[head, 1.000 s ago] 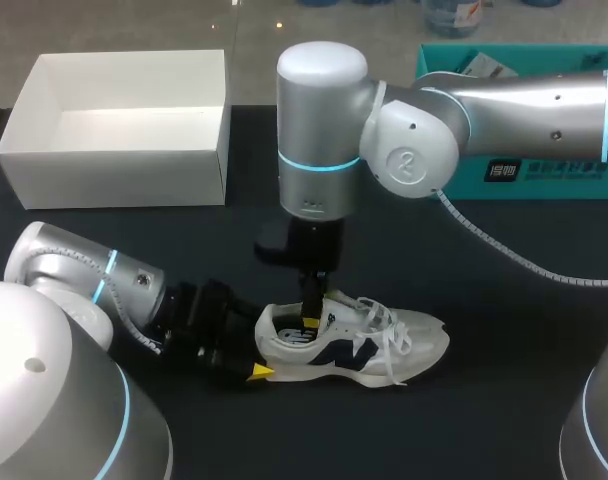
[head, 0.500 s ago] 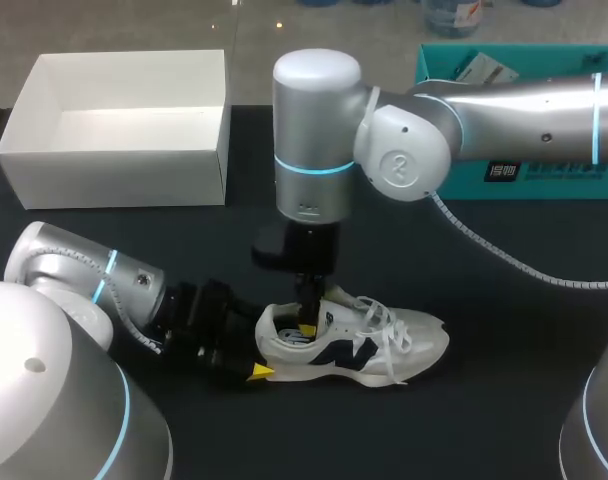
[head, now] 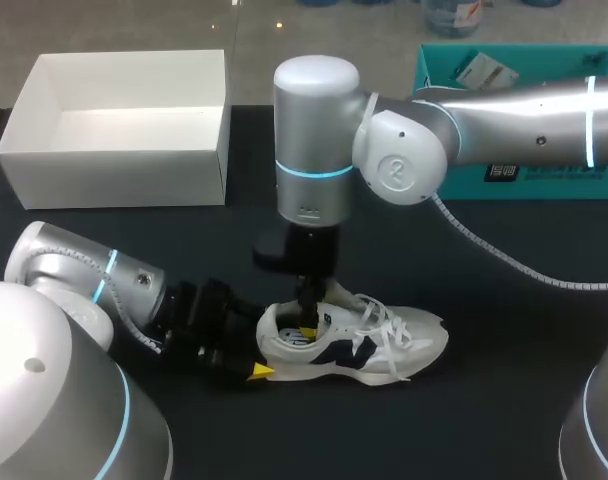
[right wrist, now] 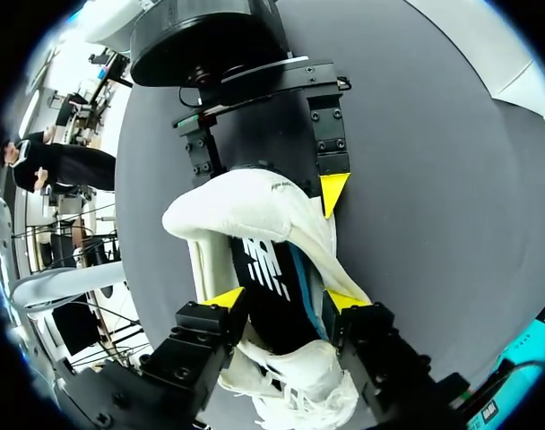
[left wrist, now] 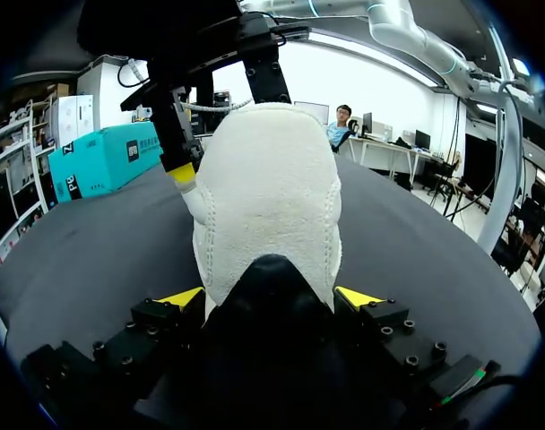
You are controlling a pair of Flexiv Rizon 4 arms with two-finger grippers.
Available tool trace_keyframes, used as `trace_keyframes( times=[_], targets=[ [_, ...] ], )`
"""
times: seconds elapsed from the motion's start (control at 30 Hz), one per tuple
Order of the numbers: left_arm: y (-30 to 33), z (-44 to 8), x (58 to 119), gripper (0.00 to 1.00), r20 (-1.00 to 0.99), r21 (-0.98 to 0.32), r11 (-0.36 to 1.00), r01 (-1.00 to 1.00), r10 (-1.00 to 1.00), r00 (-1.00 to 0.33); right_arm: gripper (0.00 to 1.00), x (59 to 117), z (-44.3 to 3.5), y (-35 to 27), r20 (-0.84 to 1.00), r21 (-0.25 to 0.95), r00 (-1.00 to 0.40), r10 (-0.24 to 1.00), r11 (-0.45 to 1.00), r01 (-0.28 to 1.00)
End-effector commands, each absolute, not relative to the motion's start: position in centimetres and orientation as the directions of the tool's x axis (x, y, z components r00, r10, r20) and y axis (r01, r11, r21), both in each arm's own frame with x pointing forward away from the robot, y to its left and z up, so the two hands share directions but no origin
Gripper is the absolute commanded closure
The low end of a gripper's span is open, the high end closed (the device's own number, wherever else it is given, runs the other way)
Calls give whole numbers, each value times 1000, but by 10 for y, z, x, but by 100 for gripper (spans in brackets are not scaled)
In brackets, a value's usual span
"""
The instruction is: Take the shoe out of the shoebox, open the shoe tongue, remove and reinsert the insole, then place the shoe into the shoebox
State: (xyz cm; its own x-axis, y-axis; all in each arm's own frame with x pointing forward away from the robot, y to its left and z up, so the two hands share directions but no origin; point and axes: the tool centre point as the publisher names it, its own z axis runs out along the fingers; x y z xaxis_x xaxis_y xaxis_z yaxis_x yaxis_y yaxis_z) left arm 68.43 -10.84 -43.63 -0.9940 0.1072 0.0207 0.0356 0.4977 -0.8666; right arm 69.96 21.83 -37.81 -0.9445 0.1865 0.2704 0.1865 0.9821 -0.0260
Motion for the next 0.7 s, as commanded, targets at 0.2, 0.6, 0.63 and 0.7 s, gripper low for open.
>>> trace_keyframes(
  times=[0.2, 0.6, 0.63, 0.7],
  targets=[
    [-111, -445, 684, 100, 19, -865, 501, 37, 107, -994, 48, 697, -432, 238, 319, -5, -932, 172, 984, 179],
    [-111, -445, 684, 100, 19, -865, 501, 37, 107, -994, 100, 678, -444, 252, 348, -20, -924, 157, 987, 161],
    [-111, -445, 684, 100, 19, -865, 501, 37, 107, -994, 100, 678, -444, 252, 348, -19, -924, 157, 987, 160],
    [-111, -445, 684, 100, 19, -865, 501, 37, 107, -994, 100, 677, -442, 250, 343, -18, -926, 159, 986, 163]
  ],
)
